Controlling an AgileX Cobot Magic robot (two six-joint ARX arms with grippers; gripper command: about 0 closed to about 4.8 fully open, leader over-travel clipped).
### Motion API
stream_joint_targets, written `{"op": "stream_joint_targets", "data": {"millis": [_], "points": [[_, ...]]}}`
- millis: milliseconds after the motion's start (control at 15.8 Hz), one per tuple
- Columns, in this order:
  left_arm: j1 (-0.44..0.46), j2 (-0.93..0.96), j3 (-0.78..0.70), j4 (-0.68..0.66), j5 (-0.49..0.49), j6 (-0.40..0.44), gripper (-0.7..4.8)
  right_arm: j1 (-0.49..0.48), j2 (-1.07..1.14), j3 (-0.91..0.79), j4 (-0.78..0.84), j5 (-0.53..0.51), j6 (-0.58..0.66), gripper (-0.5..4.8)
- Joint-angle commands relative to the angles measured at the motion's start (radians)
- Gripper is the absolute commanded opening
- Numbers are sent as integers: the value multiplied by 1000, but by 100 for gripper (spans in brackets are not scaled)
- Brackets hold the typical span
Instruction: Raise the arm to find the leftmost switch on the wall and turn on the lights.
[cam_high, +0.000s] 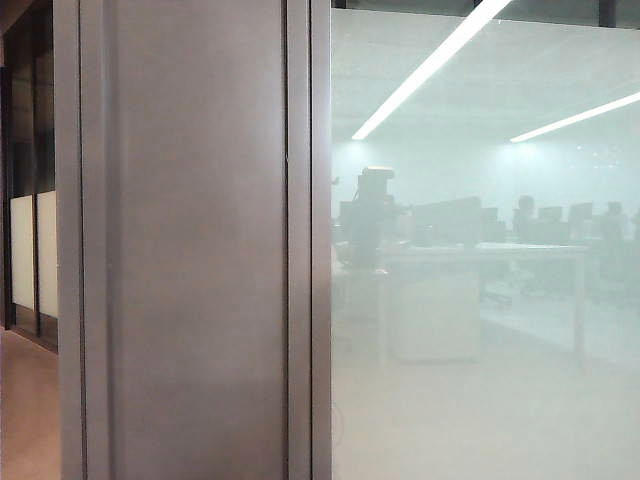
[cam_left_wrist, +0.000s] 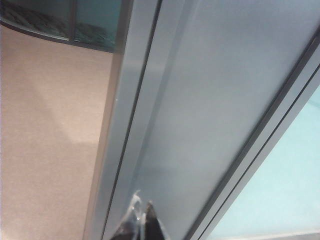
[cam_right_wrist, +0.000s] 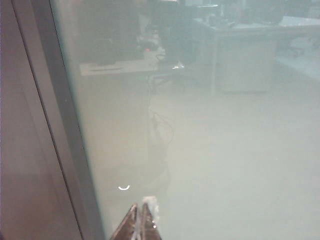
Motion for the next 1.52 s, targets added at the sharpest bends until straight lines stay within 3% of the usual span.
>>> {"op": "stream_joint_targets", "data": {"millis": [63, 253, 506, 696, 823, 1013, 1519], "points": [[0, 0, 2, 12, 4, -2, -5, 0, 0, 2, 11, -1, -2, 0], [-13, -20, 2, -2, 1, -1, -5, 0, 0, 2, 11, -1, -2, 0], [-24, -264, 3, -106, 26, 17, -5, 0, -1, 2, 11, -1, -2, 0], [-3, -284, 2, -88, 19, 212, -5, 1, -4, 2, 11, -1, -2, 0], [20, -284, 2, -122, 18, 254, -5, 0, -4, 2, 11, -1, -2, 0], [90, -284, 2, -207, -48, 201, -5, 0, -4, 2, 11, -1, -2, 0], [94, -284, 2, -196, -48, 158, -5, 0, -4, 2, 11, -1, -2, 0]]}}
